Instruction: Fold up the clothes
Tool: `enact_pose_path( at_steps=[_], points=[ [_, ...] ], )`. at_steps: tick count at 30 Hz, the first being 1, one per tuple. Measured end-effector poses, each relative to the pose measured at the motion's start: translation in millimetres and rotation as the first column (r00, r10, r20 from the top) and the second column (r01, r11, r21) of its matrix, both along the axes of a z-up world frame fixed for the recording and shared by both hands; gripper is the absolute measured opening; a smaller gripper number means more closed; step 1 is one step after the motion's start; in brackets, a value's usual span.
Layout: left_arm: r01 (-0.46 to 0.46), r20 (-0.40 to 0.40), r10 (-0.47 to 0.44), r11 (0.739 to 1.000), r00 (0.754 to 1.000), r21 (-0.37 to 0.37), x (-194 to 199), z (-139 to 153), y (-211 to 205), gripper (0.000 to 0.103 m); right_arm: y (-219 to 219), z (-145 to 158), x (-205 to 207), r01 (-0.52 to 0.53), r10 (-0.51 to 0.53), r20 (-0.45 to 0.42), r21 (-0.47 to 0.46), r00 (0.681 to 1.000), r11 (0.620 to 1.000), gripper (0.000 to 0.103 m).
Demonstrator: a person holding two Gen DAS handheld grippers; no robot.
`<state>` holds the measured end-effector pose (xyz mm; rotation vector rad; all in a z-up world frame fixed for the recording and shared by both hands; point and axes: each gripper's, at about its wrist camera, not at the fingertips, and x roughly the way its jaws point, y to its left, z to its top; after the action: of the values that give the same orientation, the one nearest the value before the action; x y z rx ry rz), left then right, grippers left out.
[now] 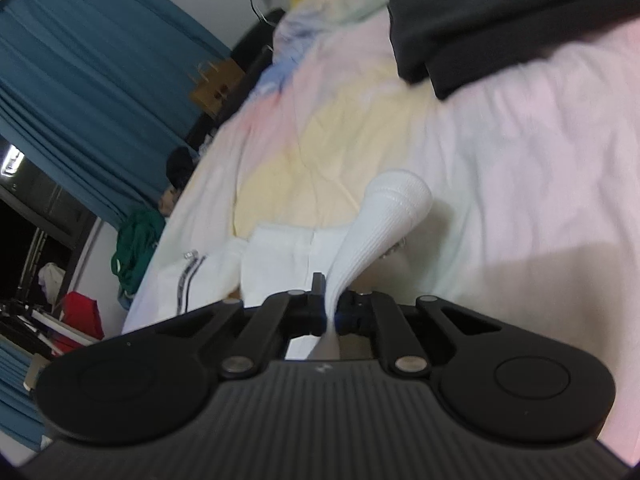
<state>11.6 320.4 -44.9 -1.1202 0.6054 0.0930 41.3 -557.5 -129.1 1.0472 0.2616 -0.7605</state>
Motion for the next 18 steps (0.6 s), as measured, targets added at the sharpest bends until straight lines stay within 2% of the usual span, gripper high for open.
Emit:
enact_pose_path(
  at_steps=[2, 5, 7, 11, 13, 14, 15, 17, 18],
  points=[
    [-0.003, 0.037, 0.003, 1.000, 0.999, 0.021, -9.9, 8.9, -0.3, 0.008, 2.5, 5.1, -4.0, 0.014, -0.014, 0.006, -0.015, 1.000, 1.000, 0.006],
    [-0.020, 0.070, 0.022, 0.999, 0.997, -0.030, -27.4, 14.6, 6.1, 0.007, 6.3, 14.6, -11.1, 0.024, -0.023, 0.022, -0.046, 0.999, 0.999, 0.006],
    [-0.025, 0.063, 0.031, 0.996, 0.998, -0.089, -41.6, 12.7, 13.5, 0.007, 9.6, 21.9, -15.6, 0.024, -0.022, 0.028, -0.077, 0.999, 0.997, 0.006],
    [-0.031, -0.031, 0.026, 0.987, 0.999, -0.156, -44.5, 5.0, 25.8, 0.008, 17.1, 29.2, -16.3, 0.003, -0.002, 0.013, -0.121, 1.000, 0.993, 0.006],
    [-0.016, -0.079, 0.003, 0.987, 0.997, -0.162, -36.7, 1.9, 27.6, 0.010, 18.5, 30.1, -14.5, -0.008, 0.008, -0.005, -0.133, 1.000, 0.991, 0.006],
    [-0.017, -0.108, -0.001, 0.986, 0.994, -0.163, -34.5, 0.5, 27.1, 0.019, 19.3, 30.6, -13.6, -0.014, 0.012, -0.014, -0.139, 1.000, 0.990, 0.006],
    [-0.025, -0.131, 0.003, 0.987, 0.991, -0.162, -32.4, -1.4, 26.8, 0.038, 20.0, 31.0, -12.7, -0.020, 0.017, -0.022, -0.145, 1.000, 0.989, 0.006],
    [-0.047, -0.180, 0.018, 0.986, 0.983, -0.158, -24.8, -5.0, 25.4, 0.058, 20.5, 31.1, -11.2, -0.029, 0.023, -0.039, -0.151, 0.999, 0.988, 0.006],
    [-0.049, -0.201, 0.016, 0.986, 0.980, -0.159, -22.6, -7.0, 25.3, 0.061, 19.9, 30.0, -11.1, -0.028, 0.022, -0.045, -0.146, 0.999, 0.989, 0.006]
  ],
)
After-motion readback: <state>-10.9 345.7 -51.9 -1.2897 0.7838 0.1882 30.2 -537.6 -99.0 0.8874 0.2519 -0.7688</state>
